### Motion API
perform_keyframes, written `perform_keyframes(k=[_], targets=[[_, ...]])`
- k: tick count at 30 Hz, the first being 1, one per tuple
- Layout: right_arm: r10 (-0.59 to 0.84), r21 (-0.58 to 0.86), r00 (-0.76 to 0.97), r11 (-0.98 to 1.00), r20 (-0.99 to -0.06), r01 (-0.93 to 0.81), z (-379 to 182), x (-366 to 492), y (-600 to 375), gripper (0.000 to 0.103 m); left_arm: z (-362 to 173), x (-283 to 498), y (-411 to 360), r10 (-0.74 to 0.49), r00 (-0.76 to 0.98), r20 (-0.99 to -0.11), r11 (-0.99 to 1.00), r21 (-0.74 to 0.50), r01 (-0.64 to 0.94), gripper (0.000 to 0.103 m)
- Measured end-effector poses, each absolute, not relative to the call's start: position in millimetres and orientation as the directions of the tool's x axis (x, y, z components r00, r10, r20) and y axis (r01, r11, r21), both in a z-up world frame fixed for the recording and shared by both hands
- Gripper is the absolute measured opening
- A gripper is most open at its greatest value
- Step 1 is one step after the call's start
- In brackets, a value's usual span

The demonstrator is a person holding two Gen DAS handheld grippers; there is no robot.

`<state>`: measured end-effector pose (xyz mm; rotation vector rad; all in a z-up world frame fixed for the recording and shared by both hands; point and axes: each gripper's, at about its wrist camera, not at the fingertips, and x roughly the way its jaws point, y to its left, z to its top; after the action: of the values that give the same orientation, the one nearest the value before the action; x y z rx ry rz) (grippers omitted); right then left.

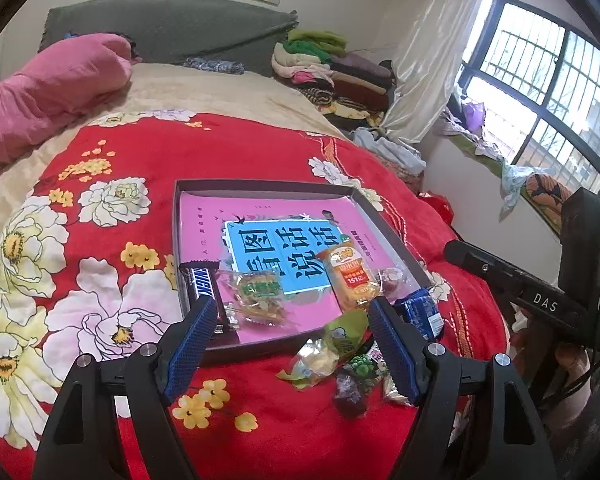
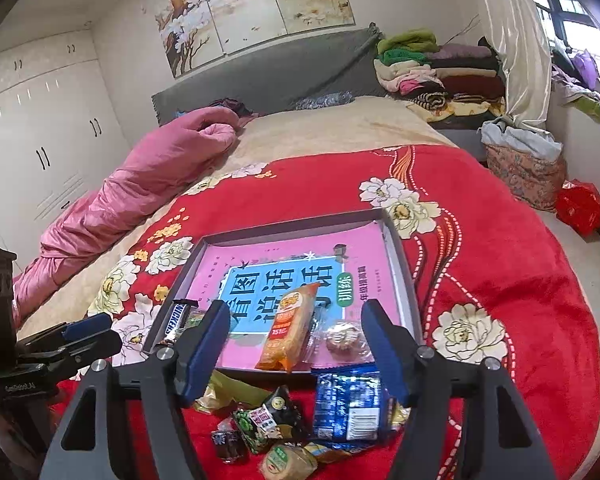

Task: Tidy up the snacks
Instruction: 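Withdraw both open tools from the tray back toward the snack pile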

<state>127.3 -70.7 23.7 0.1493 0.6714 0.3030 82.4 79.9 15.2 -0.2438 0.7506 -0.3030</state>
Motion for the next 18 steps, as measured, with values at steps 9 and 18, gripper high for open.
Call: perform_keyframes(k=[9, 18], targets=[[0.295, 0.217, 0.752, 0.955, -0.589, -0.204, 26.8, 117.9, -84.1, 0.072, 15.7, 77.0, 67.9, -0.372, 0.676, -0.636, 0.925, -0.317, 0.211, 0.079], [0.293, 0.208, 0.75, 0.956, -0.593, -0.209, 27.6, 108.7, -88.9, 0.073, 20.1, 69.7, 57.3, -0.372, 0.672, -0.64, 0.927, -0.299, 0.228, 0.079]])
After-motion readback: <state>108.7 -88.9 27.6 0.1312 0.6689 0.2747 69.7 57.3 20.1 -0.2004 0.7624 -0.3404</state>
